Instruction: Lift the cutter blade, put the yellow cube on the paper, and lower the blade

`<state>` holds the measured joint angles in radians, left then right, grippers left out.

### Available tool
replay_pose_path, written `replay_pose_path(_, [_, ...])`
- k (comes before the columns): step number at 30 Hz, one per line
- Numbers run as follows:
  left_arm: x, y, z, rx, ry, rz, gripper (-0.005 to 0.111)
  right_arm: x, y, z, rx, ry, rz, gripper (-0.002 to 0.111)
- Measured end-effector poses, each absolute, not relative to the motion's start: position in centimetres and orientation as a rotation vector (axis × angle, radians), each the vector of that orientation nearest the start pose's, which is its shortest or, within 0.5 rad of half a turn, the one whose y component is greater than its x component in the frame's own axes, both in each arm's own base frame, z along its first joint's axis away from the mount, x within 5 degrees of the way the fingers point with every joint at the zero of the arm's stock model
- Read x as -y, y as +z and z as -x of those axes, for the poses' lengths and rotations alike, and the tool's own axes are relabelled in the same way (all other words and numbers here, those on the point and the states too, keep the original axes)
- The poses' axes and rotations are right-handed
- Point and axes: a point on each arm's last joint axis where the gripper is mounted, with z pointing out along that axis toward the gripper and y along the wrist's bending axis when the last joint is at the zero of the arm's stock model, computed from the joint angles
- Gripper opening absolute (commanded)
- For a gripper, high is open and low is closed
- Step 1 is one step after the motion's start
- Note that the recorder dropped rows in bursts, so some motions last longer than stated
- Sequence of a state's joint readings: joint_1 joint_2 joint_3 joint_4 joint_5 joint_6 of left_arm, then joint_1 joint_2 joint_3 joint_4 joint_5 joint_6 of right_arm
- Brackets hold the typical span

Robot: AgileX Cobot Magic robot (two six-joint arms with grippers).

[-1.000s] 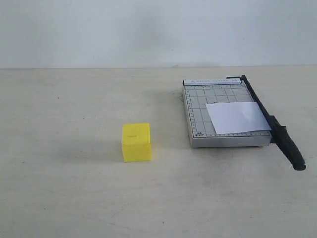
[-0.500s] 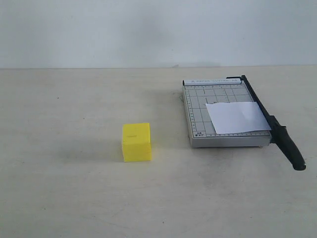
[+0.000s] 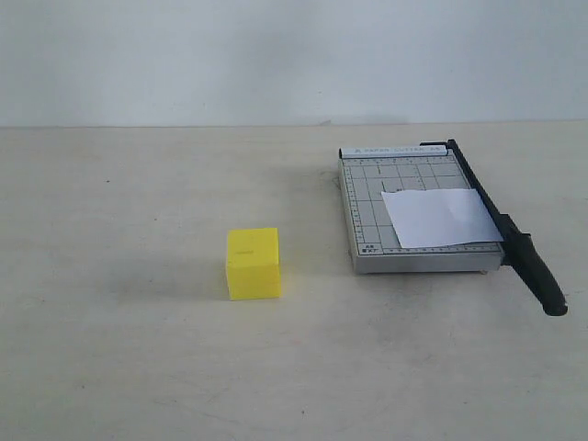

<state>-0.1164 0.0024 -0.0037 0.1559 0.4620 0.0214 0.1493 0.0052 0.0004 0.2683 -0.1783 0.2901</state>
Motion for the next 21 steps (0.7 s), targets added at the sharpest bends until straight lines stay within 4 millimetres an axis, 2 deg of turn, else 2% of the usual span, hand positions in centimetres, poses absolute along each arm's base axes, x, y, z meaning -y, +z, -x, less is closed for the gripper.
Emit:
replay_pose_path(2, [0.0, 17.4, -5.1, -1.927, 0.097, -0.223, 0.056, -0.5, 22.6, -5.4, -1.351, 0.554, -0.294, 0.008])
replay_pose_path(4, [0.0, 17.4, -5.1, -1.927, 0.097, -0.223, 0.056, -0.8, 23.0, -5.3, -1.439, 0.493, -0.219, 0.018])
replay_pose_path(9, [0.0, 17.3, -5.1, -1.928, 0.097, -0.223, 0.056, -1.1, 26.3, -4.8, -1.546, 0.354, -0.052, 0.056])
replay_pose_path(10, [0.0, 17.3, -5.1, -1.928, 0.097, -0.223, 0.056, -1.1, 26.8, -5.0, -1.591, 0.322, -0.024, 0.060])
replay_pose_path(11, [0.0, 17.3, -5.1, -1.928, 0.097, -0.223, 0.056, -1.1, 27.2, -5.2, -1.633, 0.289, -0.001, 0.063])
replay_pose_path(12, [0.0, 17.3, -5.1, -1.928, 0.097, -0.223, 0.056, -1.1, 28.0, -6.2, -1.758, 0.205, 0.053, 0.063])
replay_pose_path(16, [0.0, 17.3, -5.1, -1.928, 0.097, -0.223, 0.056, -1.2, 28.8, -9.2, -2.031, 0.077, 0.124, 0.064])
replay_pose_path(21, [0.0, 17.3, -5.1, -1.928, 0.097, -0.223, 0.056, -1.8, 29.3, -14.6, -2.264, 0.003, 0.207, 0.064])
